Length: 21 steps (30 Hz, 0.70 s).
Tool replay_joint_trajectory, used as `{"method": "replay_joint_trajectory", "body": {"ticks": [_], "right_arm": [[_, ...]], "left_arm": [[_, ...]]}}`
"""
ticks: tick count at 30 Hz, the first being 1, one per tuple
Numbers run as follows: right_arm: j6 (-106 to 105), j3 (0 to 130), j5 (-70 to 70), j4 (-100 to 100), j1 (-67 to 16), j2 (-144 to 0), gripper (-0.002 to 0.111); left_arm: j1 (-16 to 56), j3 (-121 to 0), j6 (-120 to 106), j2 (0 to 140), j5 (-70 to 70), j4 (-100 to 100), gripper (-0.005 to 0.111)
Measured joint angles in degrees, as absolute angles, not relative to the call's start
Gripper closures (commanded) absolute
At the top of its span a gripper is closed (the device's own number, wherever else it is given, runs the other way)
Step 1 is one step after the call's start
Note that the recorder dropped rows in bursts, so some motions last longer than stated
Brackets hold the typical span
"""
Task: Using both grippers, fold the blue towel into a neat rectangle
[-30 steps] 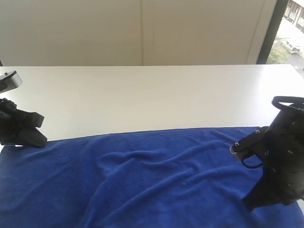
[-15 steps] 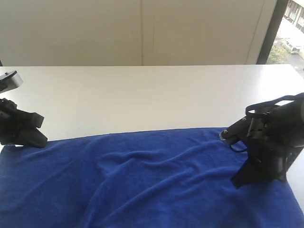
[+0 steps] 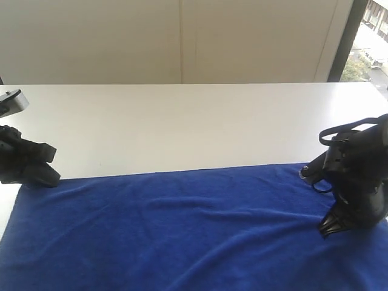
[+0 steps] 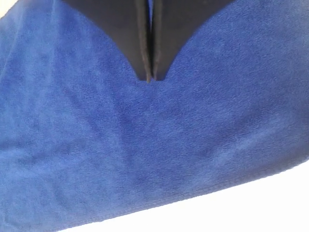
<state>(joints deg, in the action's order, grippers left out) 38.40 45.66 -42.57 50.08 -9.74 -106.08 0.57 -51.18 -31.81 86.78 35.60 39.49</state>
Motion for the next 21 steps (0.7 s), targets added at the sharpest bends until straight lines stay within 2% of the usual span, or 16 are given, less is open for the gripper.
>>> {"method": "replay_joint_trajectory", "body": {"ticks": [12, 21], "right_arm": [[38.4, 46.1, -41.7, 49.7, -5.6, -105.4, 0.108], [38.3, 52.2, -32.2, 48.9, -5.0, -98.2, 0.108]], "left_arm": [[0.6, -51.2, -32.6, 86.8, 35.6, 39.5, 0.107], [0.6, -51.2, -35.4, 90.5, 33.7, 40.8, 0.107]]}}
